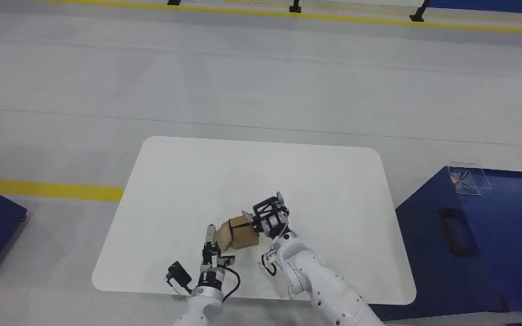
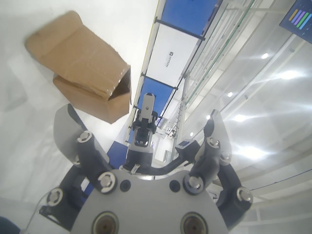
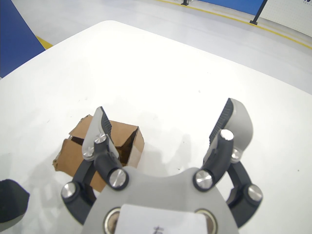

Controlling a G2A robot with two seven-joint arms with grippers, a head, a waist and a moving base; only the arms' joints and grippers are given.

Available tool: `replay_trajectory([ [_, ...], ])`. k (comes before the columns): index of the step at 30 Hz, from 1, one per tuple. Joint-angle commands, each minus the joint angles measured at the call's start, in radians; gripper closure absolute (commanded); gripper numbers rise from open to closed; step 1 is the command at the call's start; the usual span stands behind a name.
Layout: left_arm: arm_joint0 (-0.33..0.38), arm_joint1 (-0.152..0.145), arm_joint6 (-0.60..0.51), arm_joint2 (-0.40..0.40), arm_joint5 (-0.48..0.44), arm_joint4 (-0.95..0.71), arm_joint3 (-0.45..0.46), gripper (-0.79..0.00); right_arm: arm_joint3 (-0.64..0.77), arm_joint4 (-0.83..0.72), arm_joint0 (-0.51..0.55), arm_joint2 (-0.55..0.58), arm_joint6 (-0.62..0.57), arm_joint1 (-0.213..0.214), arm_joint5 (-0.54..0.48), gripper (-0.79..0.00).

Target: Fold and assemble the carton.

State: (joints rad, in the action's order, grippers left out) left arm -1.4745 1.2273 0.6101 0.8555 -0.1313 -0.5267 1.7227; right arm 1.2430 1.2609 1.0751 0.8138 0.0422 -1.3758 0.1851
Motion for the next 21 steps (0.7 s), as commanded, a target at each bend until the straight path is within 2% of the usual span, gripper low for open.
replay_trajectory([
  [1, 0.030, 0.015, 0.038, -0.023, -0.004, 0.024, -0.041, -0.785, -0.017, 0.011, -0.007, -0.009, 0.005, -0.006, 0.002, -0.785],
  [7, 0.081, 0.057, 0.041, -0.063, -0.008, -0.062, -0.109, -0.785, -0.057, 0.042, -0.024, -0.028, 0.003, -0.022, -0.003, -0.785],
  [13, 0.121, 0.088, 0.089, -0.056, -0.025, -0.090, -0.191, -0.785, -0.085, 0.067, -0.029, -0.031, -0.008, -0.034, -0.003, -0.785],
  [21, 0.136, 0.115, 0.099, -0.040, -0.031, -0.115, -0.241, -0.785, -0.095, 0.091, -0.024, -0.029, -0.007, -0.044, -0.008, -0.785],
])
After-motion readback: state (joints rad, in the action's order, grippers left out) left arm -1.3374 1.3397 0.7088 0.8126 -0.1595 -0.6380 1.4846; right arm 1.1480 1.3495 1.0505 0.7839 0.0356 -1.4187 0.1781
